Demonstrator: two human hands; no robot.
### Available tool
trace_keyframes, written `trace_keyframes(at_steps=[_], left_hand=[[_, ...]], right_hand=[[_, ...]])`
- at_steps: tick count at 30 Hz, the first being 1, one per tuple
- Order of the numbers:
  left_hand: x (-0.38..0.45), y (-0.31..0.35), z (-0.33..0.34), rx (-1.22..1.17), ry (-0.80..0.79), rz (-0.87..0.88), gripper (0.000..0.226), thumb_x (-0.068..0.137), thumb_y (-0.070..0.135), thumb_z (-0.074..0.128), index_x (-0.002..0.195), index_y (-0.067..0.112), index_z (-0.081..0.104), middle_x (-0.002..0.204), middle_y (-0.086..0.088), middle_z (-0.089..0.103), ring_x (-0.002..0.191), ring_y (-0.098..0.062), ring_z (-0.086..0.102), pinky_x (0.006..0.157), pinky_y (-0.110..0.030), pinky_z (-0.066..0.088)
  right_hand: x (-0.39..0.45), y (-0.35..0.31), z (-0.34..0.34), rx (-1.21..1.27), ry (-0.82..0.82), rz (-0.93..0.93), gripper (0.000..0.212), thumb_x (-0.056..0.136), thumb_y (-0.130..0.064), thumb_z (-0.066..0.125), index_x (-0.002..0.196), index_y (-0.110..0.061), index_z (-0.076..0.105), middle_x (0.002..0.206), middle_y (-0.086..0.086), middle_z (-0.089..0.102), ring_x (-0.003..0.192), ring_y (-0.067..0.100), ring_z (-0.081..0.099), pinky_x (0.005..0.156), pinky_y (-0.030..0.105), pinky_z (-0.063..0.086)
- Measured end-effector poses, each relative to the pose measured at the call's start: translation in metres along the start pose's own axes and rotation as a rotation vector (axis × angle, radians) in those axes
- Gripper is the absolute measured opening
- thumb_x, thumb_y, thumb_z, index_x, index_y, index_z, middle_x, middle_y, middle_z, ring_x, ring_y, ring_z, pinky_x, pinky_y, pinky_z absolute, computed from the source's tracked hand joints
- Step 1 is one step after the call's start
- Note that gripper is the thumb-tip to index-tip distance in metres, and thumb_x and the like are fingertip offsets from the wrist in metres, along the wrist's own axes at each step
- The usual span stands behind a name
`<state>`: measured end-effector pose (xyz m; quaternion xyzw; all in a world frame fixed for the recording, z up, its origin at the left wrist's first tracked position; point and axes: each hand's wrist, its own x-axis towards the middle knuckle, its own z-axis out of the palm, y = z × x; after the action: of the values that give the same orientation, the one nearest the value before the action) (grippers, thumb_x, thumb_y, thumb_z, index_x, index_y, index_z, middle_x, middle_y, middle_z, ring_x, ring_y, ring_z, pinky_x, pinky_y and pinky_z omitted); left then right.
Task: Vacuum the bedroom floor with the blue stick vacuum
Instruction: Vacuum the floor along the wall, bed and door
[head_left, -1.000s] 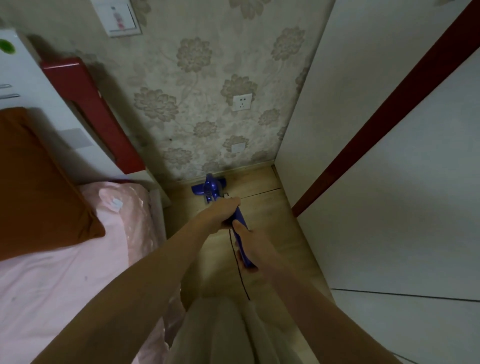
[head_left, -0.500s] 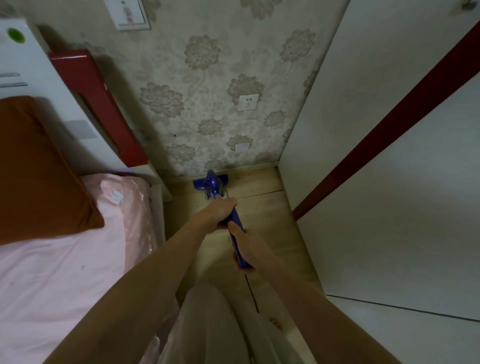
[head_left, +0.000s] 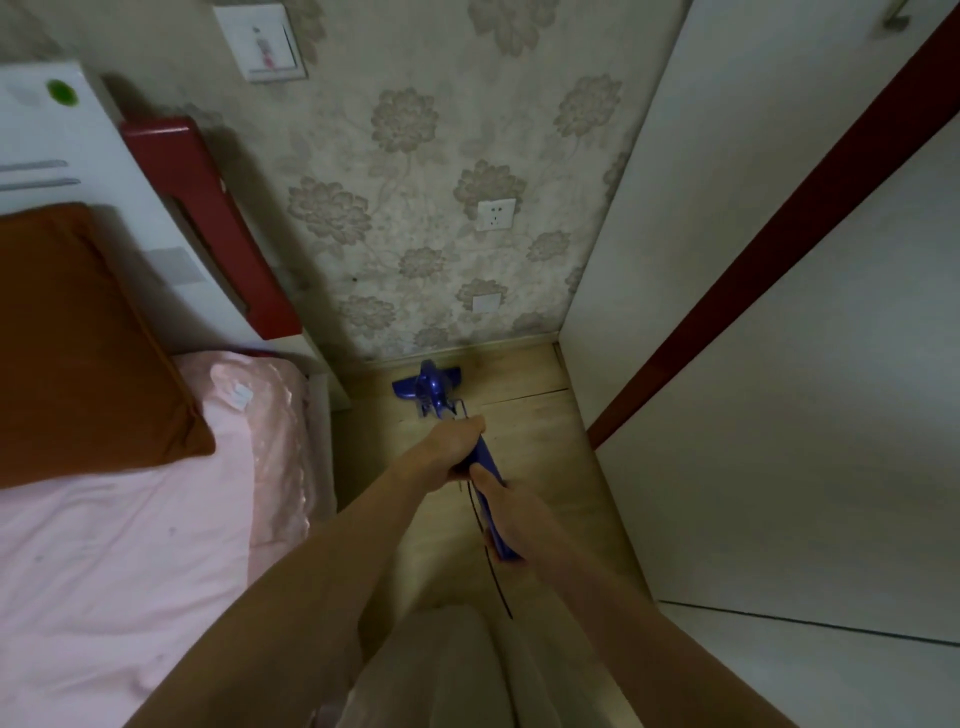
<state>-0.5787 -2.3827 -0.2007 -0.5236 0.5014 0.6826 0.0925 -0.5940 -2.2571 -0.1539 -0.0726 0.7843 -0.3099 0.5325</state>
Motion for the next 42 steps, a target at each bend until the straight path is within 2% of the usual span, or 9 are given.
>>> trace_keyframes(at_steps=[3, 10, 16, 20, 24, 29, 34, 39, 42], left_hand=[[-0.015, -0.007, 0.008, -0.023, -0.022, -0.029, 0.018, 0.098, 0.025, 0.046, 0.103, 0.008, 0.046, 0.096, -0.015, 0.059, 0.084, -0.025, 0.061, 0.08, -0.038, 0.055], [-0.027, -0.014, 0.014, -0.009, -0.016, -0.043, 0.015, 0.099, 0.025, 0.047, 0.094, 0.01, 0.047, 0.098, -0.015, 0.059, 0.088, -0.026, 0.061, 0.087, -0.039, 0.055], [-0.002, 0.009, -0.001, 0.012, 0.006, -0.012, 0.019, 0.099, 0.025, 0.045, 0.098, 0.007, 0.048, 0.08, -0.011, 0.054, 0.068, -0.021, 0.056, 0.067, -0.034, 0.052], [0.01, 0.02, -0.011, 0.025, 0.024, -0.007, 0.018, 0.099, 0.025, 0.045, 0.099, 0.007, 0.047, 0.087, -0.013, 0.053, 0.076, -0.026, 0.056, 0.078, -0.039, 0.053], [0.017, 0.028, -0.019, 0.023, 0.011, -0.002, 0.016, 0.098, 0.022, 0.045, 0.092, 0.007, 0.048, 0.082, -0.014, 0.052, 0.07, -0.024, 0.054, 0.072, -0.037, 0.051], [0.019, 0.032, -0.023, -0.005, -0.009, 0.001, 0.016, 0.098, 0.02, 0.045, 0.087, 0.009, 0.047, 0.078, -0.012, 0.052, 0.071, -0.023, 0.053, 0.076, -0.037, 0.05], [0.017, 0.034, -0.018, 0.031, 0.006, -0.001, 0.017, 0.098, 0.02, 0.045, 0.087, 0.007, 0.048, 0.075, -0.01, 0.053, 0.065, -0.021, 0.054, 0.061, -0.032, 0.05], [0.011, 0.037, 0.008, 0.037, 0.001, -0.007, 0.016, 0.098, 0.02, 0.048, 0.102, 0.004, 0.046, 0.08, -0.01, 0.056, 0.067, -0.02, 0.057, 0.064, -0.033, 0.054], [0.006, 0.045, 0.034, 0.066, -0.02, 0.009, 0.013, 0.098, 0.017, 0.046, 0.089, 0.008, 0.047, 0.08, -0.008, 0.054, 0.066, -0.016, 0.056, 0.054, -0.026, 0.05]], right_hand=[[-0.019, 0.006, -0.011, 0.007, -0.025, 0.005, 0.044, 0.098, -0.055, 0.039, 0.091, -0.012, 0.05, 0.061, -0.002, 0.052, 0.042, 0.006, 0.048, 0.044, 0.019, 0.041], [-0.031, 0.017, -0.011, -0.034, -0.022, 0.007, 0.044, 0.097, -0.057, 0.038, 0.088, -0.015, 0.05, 0.073, 0.001, 0.053, 0.057, 0.012, 0.049, 0.055, 0.022, 0.042], [0.0, -0.011, -0.002, 0.004, -0.005, 0.014, 0.046, 0.098, -0.054, 0.039, 0.1, -0.01, 0.05, 0.066, 0.001, 0.056, 0.049, 0.011, 0.052, 0.05, 0.023, 0.045], [0.015, -0.023, 0.005, 0.009, 0.003, 0.004, 0.048, 0.099, -0.053, 0.039, 0.104, -0.007, 0.052, 0.064, 0.002, 0.056, 0.048, 0.012, 0.052, 0.049, 0.025, 0.045], [0.021, -0.033, 0.004, 0.01, -0.01, -0.013, 0.049, 0.1, -0.052, 0.038, 0.105, -0.006, 0.053, 0.065, 0.001, 0.056, 0.05, 0.011, 0.053, 0.052, 0.025, 0.046], [0.025, -0.039, 0.004, 0.01, -0.015, -0.03, 0.049, 0.1, -0.051, 0.038, 0.108, -0.005, 0.053, 0.066, 0.001, 0.056, 0.051, 0.011, 0.054, 0.054, 0.026, 0.047], [0.025, -0.035, -0.002, 0.016, -0.018, -0.029, 0.046, 0.099, -0.052, 0.039, 0.108, -0.008, 0.051, 0.066, 0.001, 0.057, 0.052, 0.011, 0.054, 0.061, 0.029, 0.05], [0.02, -0.022, -0.022, -0.058, 0.048, -0.012, 0.049, 0.098, -0.056, 0.037, 0.099, -0.01, 0.053, 0.064, 0.0, 0.057, 0.048, 0.01, 0.052, 0.047, 0.022, 0.043], [0.014, -0.017, -0.046, -0.1, 0.113, 0.007, 0.051, 0.097, -0.059, 0.037, 0.093, -0.01, 0.055, 0.062, 0.0, 0.056, 0.043, 0.008, 0.048, 0.042, 0.019, 0.039]])
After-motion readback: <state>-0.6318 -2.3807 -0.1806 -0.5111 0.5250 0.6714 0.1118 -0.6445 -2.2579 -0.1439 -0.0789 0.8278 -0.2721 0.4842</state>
